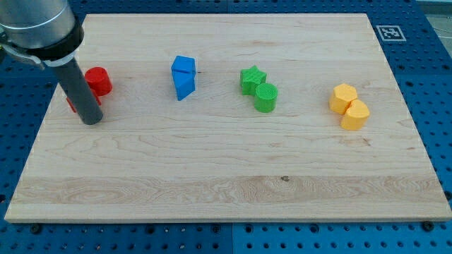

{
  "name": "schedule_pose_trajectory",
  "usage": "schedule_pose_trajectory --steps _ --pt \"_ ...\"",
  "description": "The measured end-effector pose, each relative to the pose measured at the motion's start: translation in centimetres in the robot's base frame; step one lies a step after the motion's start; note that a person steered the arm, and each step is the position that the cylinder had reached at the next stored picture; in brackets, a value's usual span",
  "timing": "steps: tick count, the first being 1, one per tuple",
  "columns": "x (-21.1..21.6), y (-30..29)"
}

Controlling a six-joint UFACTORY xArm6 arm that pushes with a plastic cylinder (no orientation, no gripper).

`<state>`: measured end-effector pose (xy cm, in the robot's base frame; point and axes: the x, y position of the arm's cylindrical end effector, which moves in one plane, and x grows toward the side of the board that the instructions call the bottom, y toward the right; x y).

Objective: Move the blue triangle to the bottom side

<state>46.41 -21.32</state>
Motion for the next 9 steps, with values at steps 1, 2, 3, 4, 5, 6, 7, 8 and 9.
schedule_pose_trajectory --steps 1,2,3,4,5,6,7,8,9 --pt "0.0 3.4" --pt "0.0 6.8" --pt "-1.6 9.0" --pt "-2.7 9.0" --pt "-2.8 9.0" --pt "-3.3 9.0" --pt "-5.4 9.2" --pt "-7.4 9.6" --pt "-8.2 10.9"
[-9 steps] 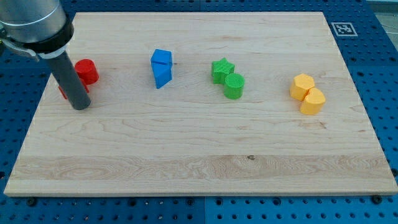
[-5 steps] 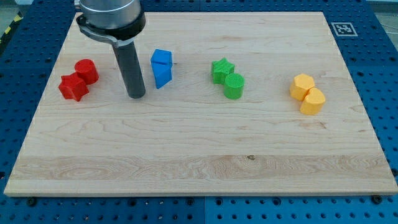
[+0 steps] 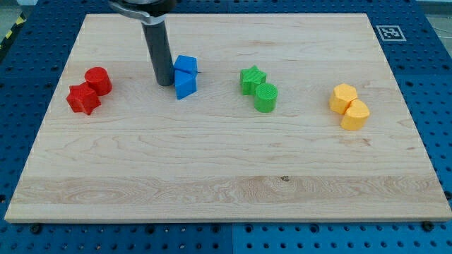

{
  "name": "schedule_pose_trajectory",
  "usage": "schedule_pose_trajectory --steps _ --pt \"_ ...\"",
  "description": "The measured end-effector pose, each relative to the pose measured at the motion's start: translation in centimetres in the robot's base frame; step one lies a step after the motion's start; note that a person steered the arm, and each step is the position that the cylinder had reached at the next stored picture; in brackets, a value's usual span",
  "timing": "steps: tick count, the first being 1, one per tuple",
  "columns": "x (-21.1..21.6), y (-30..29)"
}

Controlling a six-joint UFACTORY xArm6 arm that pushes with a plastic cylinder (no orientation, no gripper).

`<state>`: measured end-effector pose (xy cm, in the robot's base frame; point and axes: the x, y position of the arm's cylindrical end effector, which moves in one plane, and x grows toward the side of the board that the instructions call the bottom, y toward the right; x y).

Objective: Move the blue triangle to the bottom side

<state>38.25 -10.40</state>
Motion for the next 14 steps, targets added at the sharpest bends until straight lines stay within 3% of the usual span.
schedule_pose_trajectory --steps 4,14 --pt "-0.7 6.9" --pt "3.1 4.2"
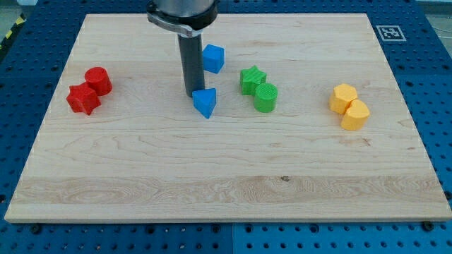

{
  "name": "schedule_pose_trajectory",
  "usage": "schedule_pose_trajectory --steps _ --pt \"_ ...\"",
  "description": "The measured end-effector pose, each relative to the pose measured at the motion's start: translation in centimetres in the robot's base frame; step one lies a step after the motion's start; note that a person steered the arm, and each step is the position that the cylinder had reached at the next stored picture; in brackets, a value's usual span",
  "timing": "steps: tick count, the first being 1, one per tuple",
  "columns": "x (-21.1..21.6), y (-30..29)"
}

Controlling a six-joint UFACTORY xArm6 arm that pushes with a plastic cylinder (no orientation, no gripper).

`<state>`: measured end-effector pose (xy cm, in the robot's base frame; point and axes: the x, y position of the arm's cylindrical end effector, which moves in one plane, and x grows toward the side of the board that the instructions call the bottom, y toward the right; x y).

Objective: Move the blue triangle to the bottom side

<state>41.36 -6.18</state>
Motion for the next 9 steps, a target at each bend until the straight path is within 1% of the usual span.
schedule_pose_trajectory --steps 1,3,4,6,8,9 --pt "1.5 -1.2" --pt "2.5 3.2" --pt "3.3 3.9" --pt "6.3 4.4" --pt "6.4 10.1" --pt "7.4 11.8"
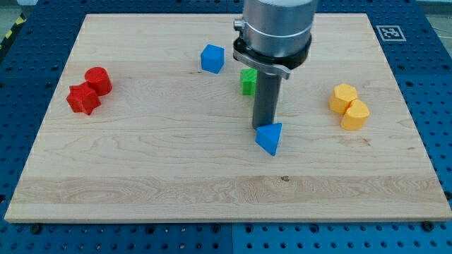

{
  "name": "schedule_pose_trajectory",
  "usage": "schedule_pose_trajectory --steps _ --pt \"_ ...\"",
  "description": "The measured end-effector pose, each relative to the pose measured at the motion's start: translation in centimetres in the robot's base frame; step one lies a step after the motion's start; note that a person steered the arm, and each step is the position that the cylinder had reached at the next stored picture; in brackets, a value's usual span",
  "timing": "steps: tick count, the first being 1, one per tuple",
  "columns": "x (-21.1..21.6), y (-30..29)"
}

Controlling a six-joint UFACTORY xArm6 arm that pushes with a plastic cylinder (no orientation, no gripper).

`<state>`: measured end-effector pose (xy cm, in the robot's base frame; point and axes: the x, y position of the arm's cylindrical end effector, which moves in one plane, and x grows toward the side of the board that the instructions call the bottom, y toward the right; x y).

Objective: Move the blue triangle to the bottom side

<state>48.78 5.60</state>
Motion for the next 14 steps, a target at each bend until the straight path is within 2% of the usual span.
schedule_pose_trajectory --steps 3,5,7,8,9,11,14 --pt "5.9 2.2" --pt "6.5 6.0" --pt "7.9 6.2" --pt "5.5 5.4" --pt "4.9 3.0" --pt "5.3 2.9" --pt "-1.2 1.0"
